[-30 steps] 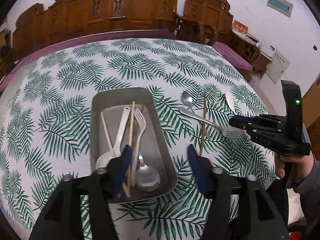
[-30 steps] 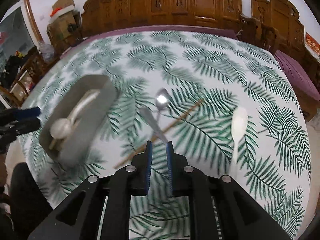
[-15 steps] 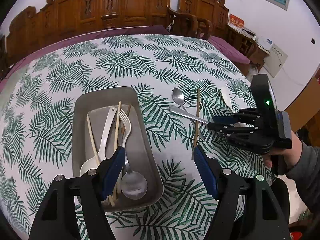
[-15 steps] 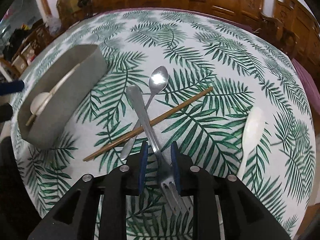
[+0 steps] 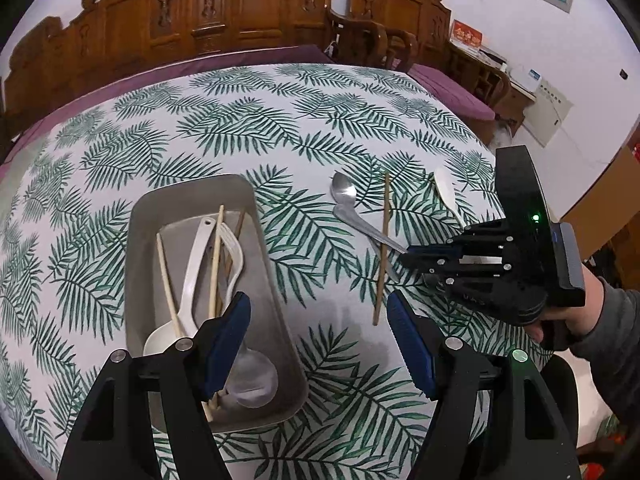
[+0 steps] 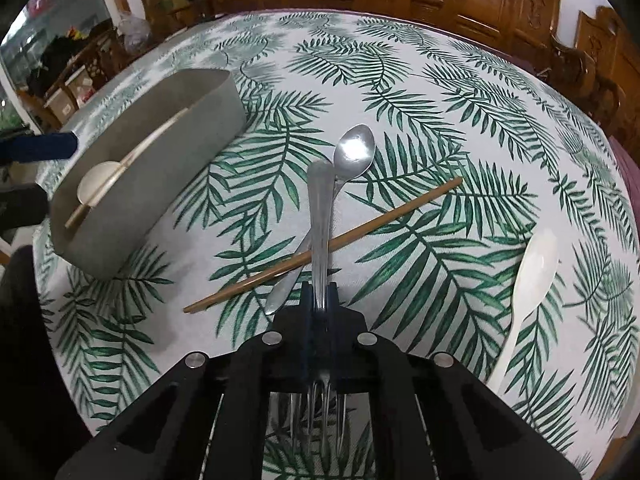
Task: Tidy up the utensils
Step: 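Grasp the metal fork from the table with the right tool, then grasp the dark wooden chopstick with the left tool while the right tool holds the fork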
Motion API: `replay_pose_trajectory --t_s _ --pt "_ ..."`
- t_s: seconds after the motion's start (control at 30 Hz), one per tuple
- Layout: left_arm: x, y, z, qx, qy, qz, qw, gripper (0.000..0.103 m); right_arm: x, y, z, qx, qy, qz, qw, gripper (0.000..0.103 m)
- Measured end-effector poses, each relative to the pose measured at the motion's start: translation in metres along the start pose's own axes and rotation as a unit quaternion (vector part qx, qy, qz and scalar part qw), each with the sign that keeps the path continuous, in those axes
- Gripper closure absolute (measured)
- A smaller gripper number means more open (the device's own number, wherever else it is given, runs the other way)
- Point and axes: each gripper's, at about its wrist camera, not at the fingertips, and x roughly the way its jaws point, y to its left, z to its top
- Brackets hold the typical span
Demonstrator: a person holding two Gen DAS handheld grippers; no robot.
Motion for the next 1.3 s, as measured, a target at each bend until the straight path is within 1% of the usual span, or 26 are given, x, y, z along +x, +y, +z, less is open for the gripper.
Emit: replay_pose_trajectory --t_s 0.1,0.23,0.37,0.53,0.6,0.73,0.83,0.93,1.03,1.07,1.13,1.3 --pt "0.004 -0.006 0.003 0.005 0.001 -0.004 1.0000 0.036 -0.009 -0.002 -0.004 0.012 -0.011 0.001 1.000 0.095" --pt "0.016 -0.015 0.005 0.012 0.008 -0.006 0.9999 0.036 -0.025 -0.018 -0.014 0.050 -0.027 0.002 0.998 0.095" --pt "0.034 -0.025 0.005 0.021 0.022 -0.005 0.9995 0.036 -0.036 -0.026 -0.020 0.061 -0.039 -0.001 0.997 0.095" --pt "0.058 -0.035 0.005 0.023 0.039 -0.016 0.9988 0.036 -0.045 -0.031 -0.030 0.066 -0.044 -0.004 0.997 0.095" --pt "0.067 -0.039 0.005 0.027 0.044 -0.013 0.9986 0.040 -0.047 -0.032 -0.033 0.071 -0.047 -0.003 0.996 0.095" --pt "0.085 -0.045 0.005 0.035 0.057 -0.013 0.9977 0.054 -0.050 -0.034 -0.040 0.079 -0.051 -0.002 0.996 0.095" --pt "0.097 -0.047 0.003 0.037 0.069 -0.020 0.9967 0.072 -0.052 -0.034 -0.044 0.083 -0.051 -0.002 0.995 0.095" --pt "0.107 -0.047 0.000 0.037 0.077 -0.017 0.9962 0.076 -0.051 -0.034 -0.047 0.085 -0.048 -0.002 0.995 0.095" --pt "0.108 -0.050 -0.001 0.043 0.068 -0.013 0.9966 0.077 -0.052 -0.033 -0.049 0.089 -0.048 -0.002 0.995 0.095" --pt "0.108 -0.051 -0.001 0.045 0.067 -0.012 0.9967 0.085 -0.052 -0.032 -0.050 0.089 -0.047 -0.002 0.995 0.095" --pt "0.109 -0.053 0.000 0.052 0.066 -0.004 0.9965 0.097 -0.053 -0.031 -0.051 0.090 -0.047 -0.002 0.995 0.095" --pt "0.104 -0.049 -0.001 0.043 0.063 -0.009 0.9970 0.099 -0.057 -0.027 -0.051 0.094 -0.051 -0.008 0.994 0.095"
